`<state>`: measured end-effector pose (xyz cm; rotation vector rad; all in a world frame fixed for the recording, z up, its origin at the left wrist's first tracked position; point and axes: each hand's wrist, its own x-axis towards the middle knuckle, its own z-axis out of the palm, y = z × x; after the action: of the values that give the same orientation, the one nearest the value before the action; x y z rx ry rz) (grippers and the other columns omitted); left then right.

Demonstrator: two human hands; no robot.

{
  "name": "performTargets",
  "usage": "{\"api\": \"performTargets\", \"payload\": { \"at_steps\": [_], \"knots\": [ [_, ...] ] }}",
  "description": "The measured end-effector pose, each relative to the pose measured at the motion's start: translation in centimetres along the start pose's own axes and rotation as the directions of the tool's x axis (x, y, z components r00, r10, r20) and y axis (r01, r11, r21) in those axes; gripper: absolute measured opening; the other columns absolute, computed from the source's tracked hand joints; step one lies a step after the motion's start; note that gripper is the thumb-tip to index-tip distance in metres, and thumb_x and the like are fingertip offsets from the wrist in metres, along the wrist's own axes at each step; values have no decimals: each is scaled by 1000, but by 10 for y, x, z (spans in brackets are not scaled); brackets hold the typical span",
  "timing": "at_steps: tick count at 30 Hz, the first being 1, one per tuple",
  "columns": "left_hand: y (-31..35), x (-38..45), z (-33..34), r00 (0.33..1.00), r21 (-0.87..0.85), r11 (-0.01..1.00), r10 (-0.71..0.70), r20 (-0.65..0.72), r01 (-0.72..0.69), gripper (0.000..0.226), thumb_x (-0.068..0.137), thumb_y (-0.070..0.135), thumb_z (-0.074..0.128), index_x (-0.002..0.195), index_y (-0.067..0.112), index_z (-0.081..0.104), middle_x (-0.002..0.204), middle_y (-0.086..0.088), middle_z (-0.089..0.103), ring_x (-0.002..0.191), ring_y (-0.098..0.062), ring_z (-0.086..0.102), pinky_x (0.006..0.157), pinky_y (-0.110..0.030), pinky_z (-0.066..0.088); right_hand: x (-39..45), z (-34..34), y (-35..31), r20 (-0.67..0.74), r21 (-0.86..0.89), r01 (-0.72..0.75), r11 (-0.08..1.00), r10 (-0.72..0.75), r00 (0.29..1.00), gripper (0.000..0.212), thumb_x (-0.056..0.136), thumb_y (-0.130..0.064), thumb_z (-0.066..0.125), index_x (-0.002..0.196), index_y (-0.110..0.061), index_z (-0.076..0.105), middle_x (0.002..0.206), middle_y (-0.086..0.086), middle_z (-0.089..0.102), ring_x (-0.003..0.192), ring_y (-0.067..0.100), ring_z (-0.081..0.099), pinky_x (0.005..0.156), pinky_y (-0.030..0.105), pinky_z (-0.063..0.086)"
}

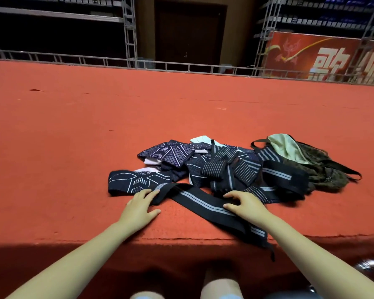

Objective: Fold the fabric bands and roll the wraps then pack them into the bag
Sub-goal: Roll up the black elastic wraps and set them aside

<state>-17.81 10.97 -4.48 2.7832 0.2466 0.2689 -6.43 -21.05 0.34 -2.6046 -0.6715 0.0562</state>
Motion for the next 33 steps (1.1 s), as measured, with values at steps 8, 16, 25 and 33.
{"api": "performTargets", "payload": {
  "at_steps": [8, 16, 25, 33],
  "knots": [
    [2, 18, 10, 976, 51, 996, 78, -202, -69, 43, 91, 19, 53, 133, 22, 49, 116, -4, 63, 106, -27, 54, 85, -37, 47, -17, 8, 18, -20, 281, -79, 956, 88, 996, 21, 79, -26, 74, 99, -30, 69, 98, -15, 68, 97, 2, 61, 86, 17, 44],
    [-4, 12, -23, 931, -382, 916, -27, -364, -123, 31, 94, -1, 46, 121, 5, 59, 113, -10, 66, 106, -26, 60, 86, -21, 39, -26, 4, 19, -59, 359, -1, 933, 24, 998, 26, 84, -13, 68, 101, -32, 68, 102, -18, 69, 98, -4, 61, 91, 17, 42],
    [6, -1, -76, 953, -382, 895, 126, -277, -229, 26, 92, 4, 54, 107, 18, 69, 107, 16, 64, 101, 9, 53, 88, 2, 29, -7, -10, 22, -72, 374, 47, 926, -21, 997, 28, 82, -10, 70, 90, -37, 69, 92, -25, 70, 87, -11, 61, 79, 7, 41],
    [-50, -6, -85, 1000, -26, 999, 19, 24, -18, 17, 90, 26, 59, 103, 28, 70, 106, 12, 69, 101, -10, 61, 80, -24, 42, 16, -21, -6, 118, 358, 55, 932, -103, 988, 18, 79, -10, 74, 82, -28, 74, 81, -15, 73, 75, -4, 65, 74, 8, 46]
  ]
}}
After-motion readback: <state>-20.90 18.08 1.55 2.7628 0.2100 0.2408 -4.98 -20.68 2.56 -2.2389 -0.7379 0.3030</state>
